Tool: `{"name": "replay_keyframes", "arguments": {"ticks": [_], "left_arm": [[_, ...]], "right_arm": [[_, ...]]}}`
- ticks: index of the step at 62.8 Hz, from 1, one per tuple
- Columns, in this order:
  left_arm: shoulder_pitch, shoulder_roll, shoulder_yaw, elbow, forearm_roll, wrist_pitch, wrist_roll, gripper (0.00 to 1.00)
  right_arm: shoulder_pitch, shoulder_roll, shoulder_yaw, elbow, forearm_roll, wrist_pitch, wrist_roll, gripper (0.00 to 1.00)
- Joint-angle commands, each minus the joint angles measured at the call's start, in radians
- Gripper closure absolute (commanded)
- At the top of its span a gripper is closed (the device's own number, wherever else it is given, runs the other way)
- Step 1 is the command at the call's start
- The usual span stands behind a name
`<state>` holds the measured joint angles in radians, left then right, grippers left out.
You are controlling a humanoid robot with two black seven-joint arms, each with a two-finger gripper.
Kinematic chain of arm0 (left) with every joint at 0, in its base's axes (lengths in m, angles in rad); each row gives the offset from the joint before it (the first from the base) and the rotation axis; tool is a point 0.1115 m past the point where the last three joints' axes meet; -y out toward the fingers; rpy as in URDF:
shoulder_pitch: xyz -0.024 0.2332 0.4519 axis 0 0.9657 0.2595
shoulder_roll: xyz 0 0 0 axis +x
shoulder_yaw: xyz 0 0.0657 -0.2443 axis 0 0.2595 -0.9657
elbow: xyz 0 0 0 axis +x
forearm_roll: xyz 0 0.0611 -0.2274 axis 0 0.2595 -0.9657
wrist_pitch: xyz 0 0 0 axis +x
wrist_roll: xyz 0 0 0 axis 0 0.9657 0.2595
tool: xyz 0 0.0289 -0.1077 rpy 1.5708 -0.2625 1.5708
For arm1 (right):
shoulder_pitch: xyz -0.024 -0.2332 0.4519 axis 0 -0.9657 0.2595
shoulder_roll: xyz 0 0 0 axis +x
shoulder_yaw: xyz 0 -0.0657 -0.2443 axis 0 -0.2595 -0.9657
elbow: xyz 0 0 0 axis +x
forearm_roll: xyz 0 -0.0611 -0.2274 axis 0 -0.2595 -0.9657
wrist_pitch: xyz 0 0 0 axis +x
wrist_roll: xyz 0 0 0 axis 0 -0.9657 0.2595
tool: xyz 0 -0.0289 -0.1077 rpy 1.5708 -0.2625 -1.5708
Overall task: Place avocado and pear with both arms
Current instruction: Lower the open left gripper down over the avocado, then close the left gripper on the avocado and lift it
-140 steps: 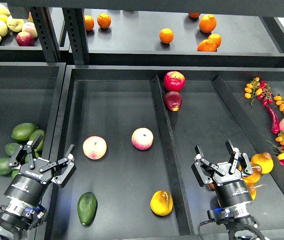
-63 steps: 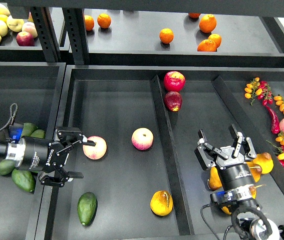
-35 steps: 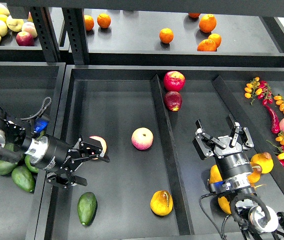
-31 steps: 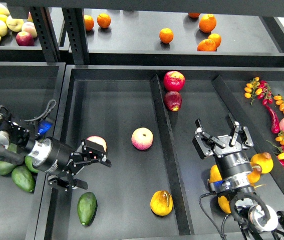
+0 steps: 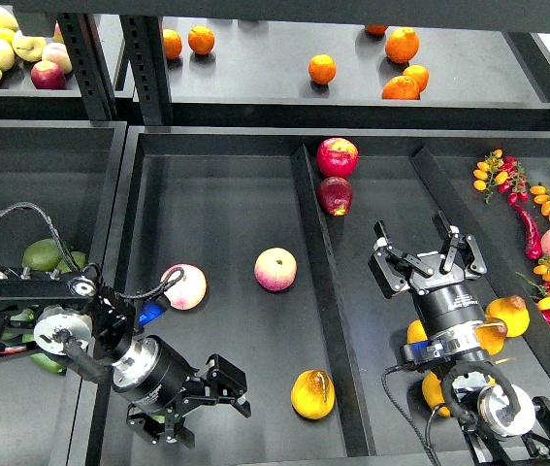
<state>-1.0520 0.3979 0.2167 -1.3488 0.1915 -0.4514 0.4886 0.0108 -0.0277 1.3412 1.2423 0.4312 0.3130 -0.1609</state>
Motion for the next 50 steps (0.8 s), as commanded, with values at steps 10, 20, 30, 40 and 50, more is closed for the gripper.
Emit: {"name": "replay_keyframes", "arguments": {"ticks": [10,20,30,40,50], "left_arm": [[-0.002,-0.051,0.052,0.025,0.017,-0.029,0.0,0.0],[-0.008,-0.088,0.089,0.088,0.115,-0.036,0.0,0.0],[-0.005,-0.111,0.093,0.174,0.207,-0.037,0.0,0.0],[-0.006,-0.125,0.107,0.218,0.236,-0.037,0.0,0.0],[-0.006,-0.125,0.11,0.246,0.253,-0.037,0.0,0.0]], "right_arm": [[0.001,0.003,0.001,0.0,0.0,0.0,0.0,0.0],[0.001,0.005,0.001,-0.001,0.001,0.0,0.0,0.0],[0.005,0.009,0.001,-0.001,0.001,0.0,0.0,0.0],[0.005,0.017,0.001,0.0,0.001,0.0,0.001,0.0],[0.005,0.018,0.001,0.0,0.001,0.0,0.001,0.0]]}}
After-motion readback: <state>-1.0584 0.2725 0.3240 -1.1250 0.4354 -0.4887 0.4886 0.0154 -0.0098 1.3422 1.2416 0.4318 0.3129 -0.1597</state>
